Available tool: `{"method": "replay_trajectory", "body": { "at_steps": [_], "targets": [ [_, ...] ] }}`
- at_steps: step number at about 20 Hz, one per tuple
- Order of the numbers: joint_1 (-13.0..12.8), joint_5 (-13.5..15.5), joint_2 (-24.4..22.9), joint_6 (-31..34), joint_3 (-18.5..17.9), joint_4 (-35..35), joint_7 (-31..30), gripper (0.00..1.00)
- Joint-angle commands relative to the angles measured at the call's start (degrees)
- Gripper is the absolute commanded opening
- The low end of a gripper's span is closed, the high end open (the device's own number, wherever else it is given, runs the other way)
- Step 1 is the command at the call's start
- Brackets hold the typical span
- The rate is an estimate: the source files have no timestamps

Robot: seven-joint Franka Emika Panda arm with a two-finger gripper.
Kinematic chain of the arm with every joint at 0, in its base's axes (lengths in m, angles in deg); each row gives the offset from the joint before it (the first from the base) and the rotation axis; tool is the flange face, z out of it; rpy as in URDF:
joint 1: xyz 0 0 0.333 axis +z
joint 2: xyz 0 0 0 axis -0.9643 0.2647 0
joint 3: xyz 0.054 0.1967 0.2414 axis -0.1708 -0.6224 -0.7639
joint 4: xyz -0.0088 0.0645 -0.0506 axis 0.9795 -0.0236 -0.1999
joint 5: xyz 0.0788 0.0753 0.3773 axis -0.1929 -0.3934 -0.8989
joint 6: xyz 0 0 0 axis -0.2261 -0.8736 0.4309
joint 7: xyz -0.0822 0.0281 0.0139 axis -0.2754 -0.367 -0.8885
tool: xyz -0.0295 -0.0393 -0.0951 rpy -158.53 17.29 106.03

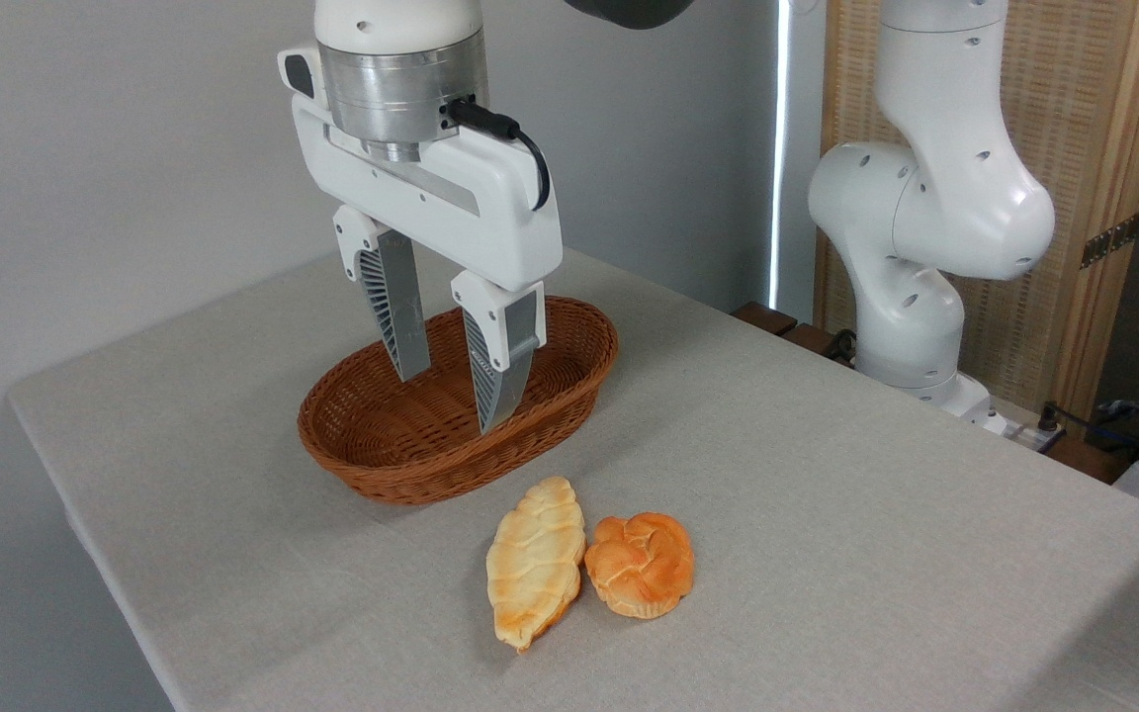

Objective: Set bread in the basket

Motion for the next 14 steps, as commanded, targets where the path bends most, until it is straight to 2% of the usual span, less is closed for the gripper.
{"method": "replay_trajectory", "body": {
  "at_steps": [1,14],
  "targets": [
    [1.68,0.88,-0.51,2.12,1.03,0.37,0.90,1.00],
    [1.60,0.88,-0.60,2.83,0.76,0.37,0.90,1.00]
  ]
}}
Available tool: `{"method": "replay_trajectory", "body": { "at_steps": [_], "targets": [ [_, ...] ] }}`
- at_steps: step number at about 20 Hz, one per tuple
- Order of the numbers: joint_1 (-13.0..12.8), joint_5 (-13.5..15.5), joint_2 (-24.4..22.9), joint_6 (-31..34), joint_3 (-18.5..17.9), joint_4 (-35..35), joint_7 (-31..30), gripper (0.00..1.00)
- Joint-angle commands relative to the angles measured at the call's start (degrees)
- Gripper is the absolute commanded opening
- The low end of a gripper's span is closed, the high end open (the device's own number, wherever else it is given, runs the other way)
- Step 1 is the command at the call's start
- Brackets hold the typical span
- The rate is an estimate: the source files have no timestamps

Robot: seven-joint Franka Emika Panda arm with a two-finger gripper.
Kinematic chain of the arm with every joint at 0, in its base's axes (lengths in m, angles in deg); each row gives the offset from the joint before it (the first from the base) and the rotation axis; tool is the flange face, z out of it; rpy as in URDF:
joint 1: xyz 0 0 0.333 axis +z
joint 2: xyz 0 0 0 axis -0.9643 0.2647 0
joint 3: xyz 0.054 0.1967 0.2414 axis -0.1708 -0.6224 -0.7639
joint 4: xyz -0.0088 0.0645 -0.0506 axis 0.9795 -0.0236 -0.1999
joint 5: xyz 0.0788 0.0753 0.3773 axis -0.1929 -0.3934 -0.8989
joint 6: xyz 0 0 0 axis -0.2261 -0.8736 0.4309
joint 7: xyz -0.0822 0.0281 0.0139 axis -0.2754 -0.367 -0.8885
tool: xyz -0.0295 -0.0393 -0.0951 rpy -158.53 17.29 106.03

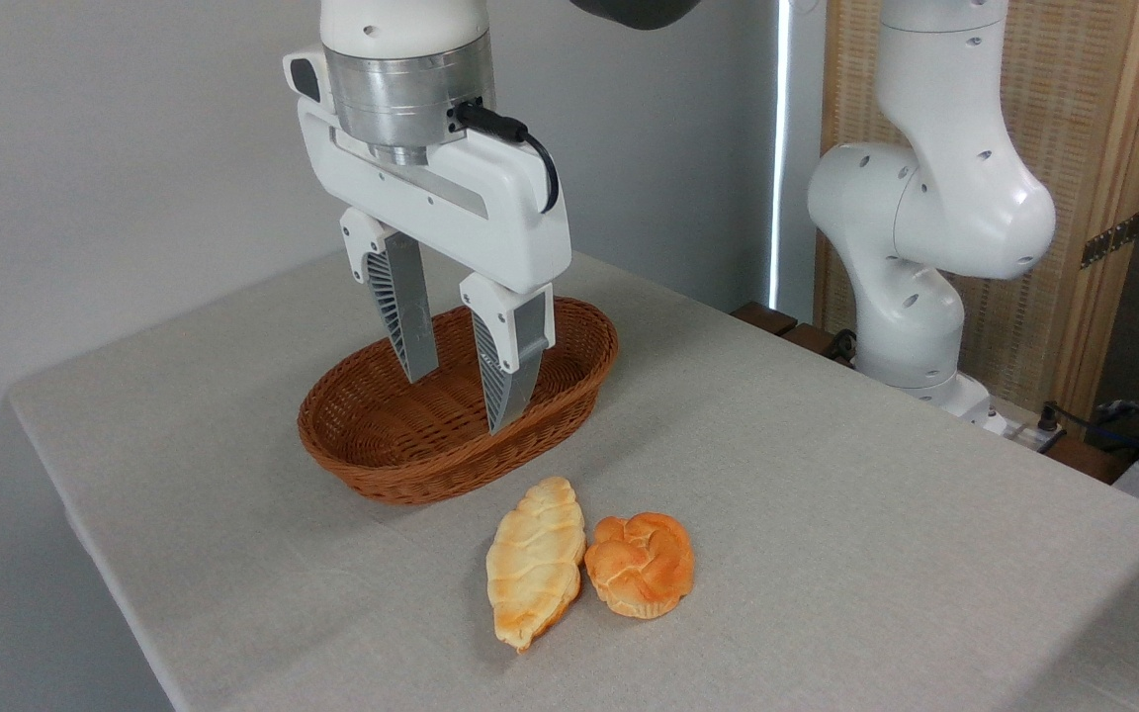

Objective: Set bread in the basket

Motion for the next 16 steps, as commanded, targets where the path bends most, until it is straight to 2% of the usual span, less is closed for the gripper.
{"method": "replay_trajectory", "body": {
  "at_steps": [1,10,15,16],
  "targets": [
    [0.54,0.88,-0.60,1.90,0.11,0.37,0.63,1.00],
    [0.72,0.27,-1.74,1.29,-0.77,-0.77,-0.07,1.00],
    [0.72,-0.09,-5.33,-4.41,-3.67,-8.67,0.19,1.00],
    [0.72,-0.96,-6.47,-6.25,-5.24,-10.60,0.63,1.00]
  ]
}}
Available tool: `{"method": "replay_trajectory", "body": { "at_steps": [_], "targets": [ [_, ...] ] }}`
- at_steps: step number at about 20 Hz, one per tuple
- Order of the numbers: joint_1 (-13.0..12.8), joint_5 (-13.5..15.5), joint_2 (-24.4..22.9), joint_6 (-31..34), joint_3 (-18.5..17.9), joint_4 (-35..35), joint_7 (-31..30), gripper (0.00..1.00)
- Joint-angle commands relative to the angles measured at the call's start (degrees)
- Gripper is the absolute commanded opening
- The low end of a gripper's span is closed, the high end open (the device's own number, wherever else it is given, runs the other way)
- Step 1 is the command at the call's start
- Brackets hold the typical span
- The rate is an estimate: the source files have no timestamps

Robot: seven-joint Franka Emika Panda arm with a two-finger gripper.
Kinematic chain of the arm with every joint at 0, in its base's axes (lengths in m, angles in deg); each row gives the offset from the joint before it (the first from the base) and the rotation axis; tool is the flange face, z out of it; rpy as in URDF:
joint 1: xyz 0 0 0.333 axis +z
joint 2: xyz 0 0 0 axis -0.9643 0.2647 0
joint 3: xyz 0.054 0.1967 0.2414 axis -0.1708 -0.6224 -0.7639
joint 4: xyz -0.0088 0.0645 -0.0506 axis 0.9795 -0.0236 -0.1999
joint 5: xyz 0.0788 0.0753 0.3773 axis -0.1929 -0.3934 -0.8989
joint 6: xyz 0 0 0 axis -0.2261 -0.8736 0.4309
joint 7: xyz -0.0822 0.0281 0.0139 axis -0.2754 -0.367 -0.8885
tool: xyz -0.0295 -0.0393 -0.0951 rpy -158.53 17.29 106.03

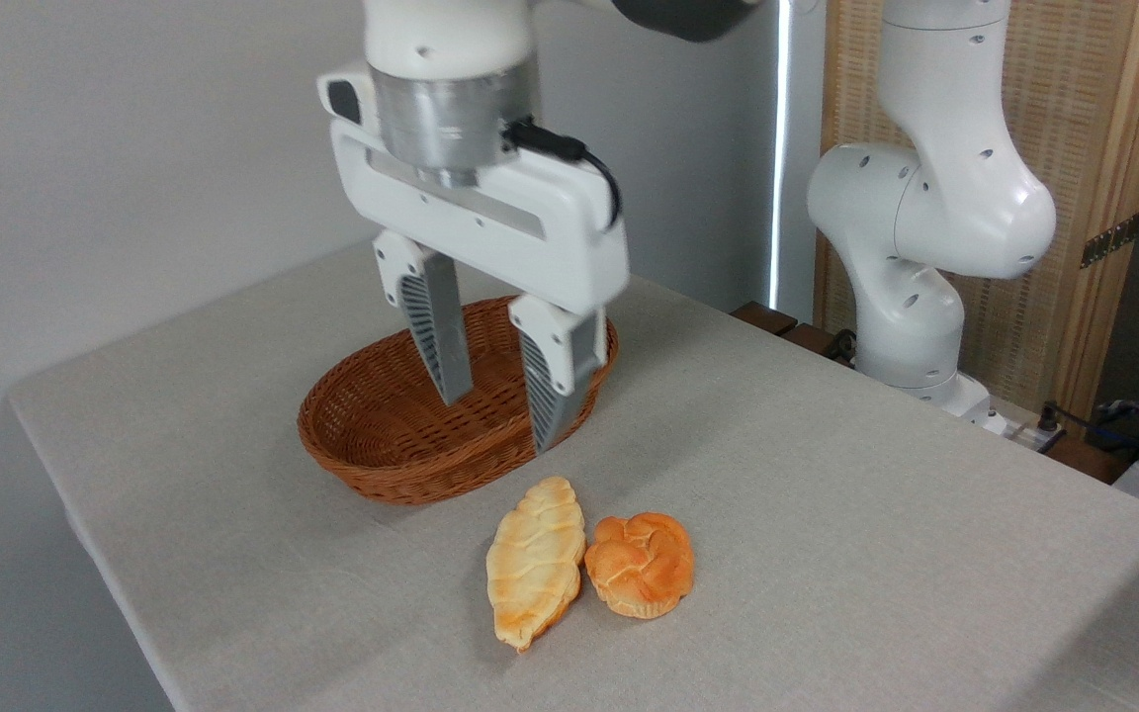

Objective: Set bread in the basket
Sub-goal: 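Move the gripper over the round bun and lower it down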

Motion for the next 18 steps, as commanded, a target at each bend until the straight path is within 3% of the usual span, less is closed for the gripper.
{"method": "replay_trajectory", "body": {
  "at_steps": [1,3,6,18],
  "targets": [
    [-0.08,-1.87,-5.67,-6.71,-2.95,-8.59,0.70,1.00],
    [-0.08,-3.63,-6.55,-7.25,-3.13,-10.80,0.97,1.00],
    [-0.26,-10.48,-6.55,-8.13,-2.95,-14.05,4.55,1.00],
    [-0.43,-10.41,-6.38,-8.75,-2.60,-21.96,39.44,1.00]
  ]
}}
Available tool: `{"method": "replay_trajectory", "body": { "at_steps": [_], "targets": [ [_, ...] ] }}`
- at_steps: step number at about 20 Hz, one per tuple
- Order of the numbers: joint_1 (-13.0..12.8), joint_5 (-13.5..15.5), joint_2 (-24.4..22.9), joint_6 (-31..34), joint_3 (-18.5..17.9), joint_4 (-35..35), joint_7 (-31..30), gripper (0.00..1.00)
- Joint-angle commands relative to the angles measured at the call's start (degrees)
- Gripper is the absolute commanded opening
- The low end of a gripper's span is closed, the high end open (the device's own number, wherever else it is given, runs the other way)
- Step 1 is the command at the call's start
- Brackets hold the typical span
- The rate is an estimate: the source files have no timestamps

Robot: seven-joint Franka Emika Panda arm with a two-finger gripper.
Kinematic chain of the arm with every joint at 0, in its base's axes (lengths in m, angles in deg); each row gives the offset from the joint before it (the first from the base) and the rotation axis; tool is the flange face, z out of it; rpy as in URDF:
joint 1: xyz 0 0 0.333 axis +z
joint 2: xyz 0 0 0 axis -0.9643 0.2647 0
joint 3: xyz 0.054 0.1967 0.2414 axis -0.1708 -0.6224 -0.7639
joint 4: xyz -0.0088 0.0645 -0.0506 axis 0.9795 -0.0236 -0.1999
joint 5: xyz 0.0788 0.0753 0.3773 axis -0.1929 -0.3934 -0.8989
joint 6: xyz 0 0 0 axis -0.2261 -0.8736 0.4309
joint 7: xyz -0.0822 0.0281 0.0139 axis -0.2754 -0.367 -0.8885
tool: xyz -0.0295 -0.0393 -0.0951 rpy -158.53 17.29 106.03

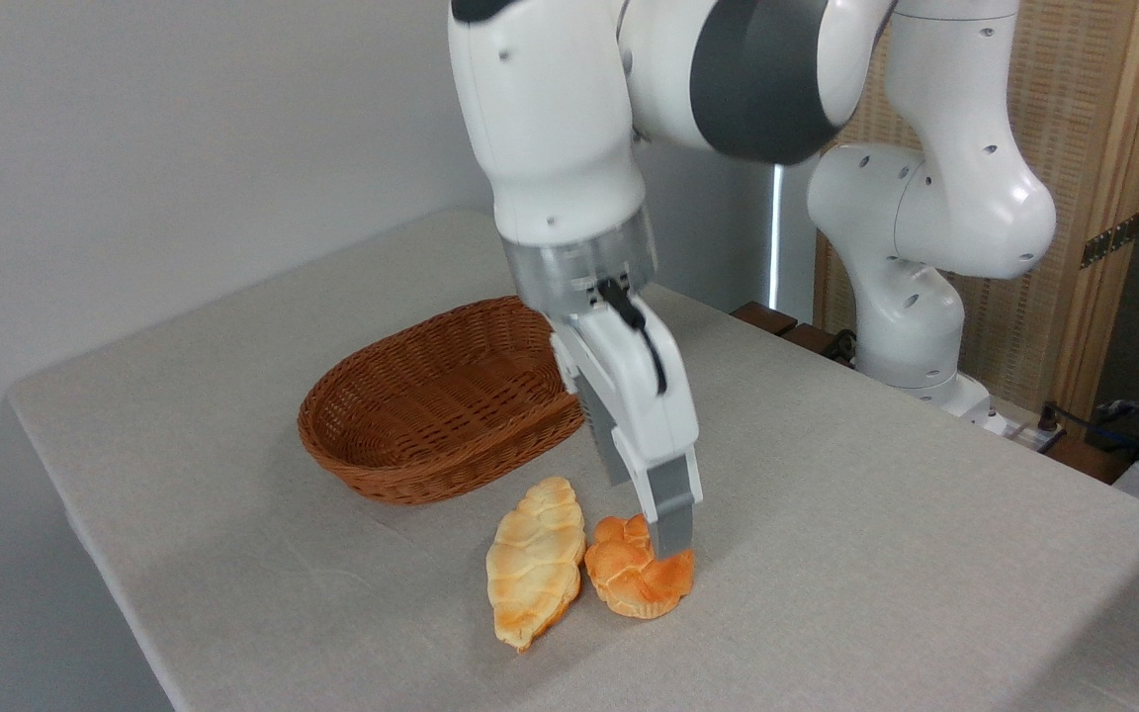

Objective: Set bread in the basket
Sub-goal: 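Move the gripper over the round bun and lower it down, then close the gripper fingers around the round orange-brown bun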

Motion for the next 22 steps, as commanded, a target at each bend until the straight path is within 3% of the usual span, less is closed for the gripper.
{"method": "replay_trajectory", "body": {
  "at_steps": [1,4,8,13,19,20,22],
  "targets": [
    [-0.43,-0.45,-1.26,-1.26,-0.01,-4.01,8.61,1.00],
    [-0.60,-0.45,-1.00,-2.05,0.17,-6.12,12.05,1.00],
    [-1.04,-0.45,-0.64,-7.58,0.34,-8.93,12.32,1.00],
    [-3.59,-0.45,2.17,-8.03,0.25,-9.02,12.32,1.00],
    [-3.68,-0.53,2.96,-10.05,0.25,-9.20,12.32,1.00],
    [-3.68,-0.53,2.96,-10.14,0.25,-9.11,12.32,0.94],
    [-3.59,-0.62,2.96,-10.32,0.17,-9.11,12.32,0.64]
  ]
}}
